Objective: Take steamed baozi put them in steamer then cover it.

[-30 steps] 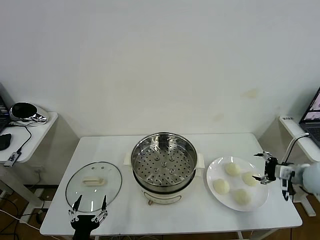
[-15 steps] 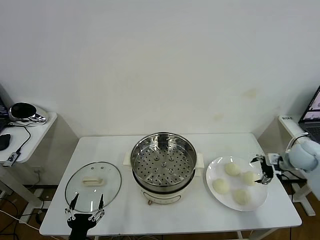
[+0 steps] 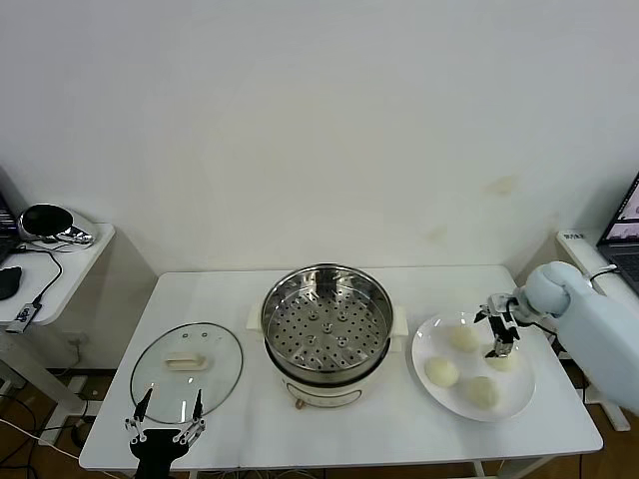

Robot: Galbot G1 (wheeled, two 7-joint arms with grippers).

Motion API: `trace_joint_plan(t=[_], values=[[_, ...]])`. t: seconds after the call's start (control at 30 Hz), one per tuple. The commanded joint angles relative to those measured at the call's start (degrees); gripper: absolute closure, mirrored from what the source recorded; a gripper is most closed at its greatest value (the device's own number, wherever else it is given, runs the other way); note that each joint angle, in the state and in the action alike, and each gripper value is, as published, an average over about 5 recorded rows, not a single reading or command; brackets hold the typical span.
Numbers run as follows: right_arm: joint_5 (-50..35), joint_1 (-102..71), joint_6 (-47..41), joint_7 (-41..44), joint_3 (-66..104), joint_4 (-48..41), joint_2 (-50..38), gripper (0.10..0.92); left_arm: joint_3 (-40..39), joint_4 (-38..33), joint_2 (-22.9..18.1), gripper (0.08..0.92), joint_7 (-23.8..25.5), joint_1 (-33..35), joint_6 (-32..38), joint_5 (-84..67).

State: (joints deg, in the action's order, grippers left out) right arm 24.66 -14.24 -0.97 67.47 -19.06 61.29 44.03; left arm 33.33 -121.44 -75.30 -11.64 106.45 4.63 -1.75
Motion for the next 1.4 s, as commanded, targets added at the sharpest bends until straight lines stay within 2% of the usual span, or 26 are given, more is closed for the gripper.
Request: trace_joint_plan(t=[0.03,0.23,0.57,0.83,1.0,1.17,1.4], values=[[2.1,3.4,0.4,-0.7,-3.4,-4.8,3.7,0.203,0.4,0.0,0.1,0.177,0.0,0.4,0.4,0.5],[2.1,3.2,-0.5,-0.8,-3.5,-5.2,4.7,0.210,0.7,0.3,0.2,0.177,0.0,0.3,0.8,0.6],[3.2,3.0,-0.5,-1.2,-3.8,-6.5,5.6,0.335,0.6,0.3,0.2,0.177,0.0,-0.2,0.9,0.7],[1.3,3.9,-0.7,-0.4,-5.3,-4.0,4.0,0.419,0.7,0.3,0.2,0.177,0.0,-0.2,0.9,0.6],[-2.6,5.5,-1.3,0.2,-7.3,-0.4,1.5,0.445,0.7,0.1,0.3,0.177,0.1,-0.4,0.9,0.5],[-9.7,10.8,-2.3,1.1,-11.2,7.0,-4.2,0.463,0.8,0.3,0.7,0.177,0.1,-0.7,0.9,0.2],[-21.3,30.4,-2.9,2.1,-23.0,12.6,-8.1,0.465,0.7,1.0,1.5,0.177,0.2,-1.6,1.0,-0.9]])
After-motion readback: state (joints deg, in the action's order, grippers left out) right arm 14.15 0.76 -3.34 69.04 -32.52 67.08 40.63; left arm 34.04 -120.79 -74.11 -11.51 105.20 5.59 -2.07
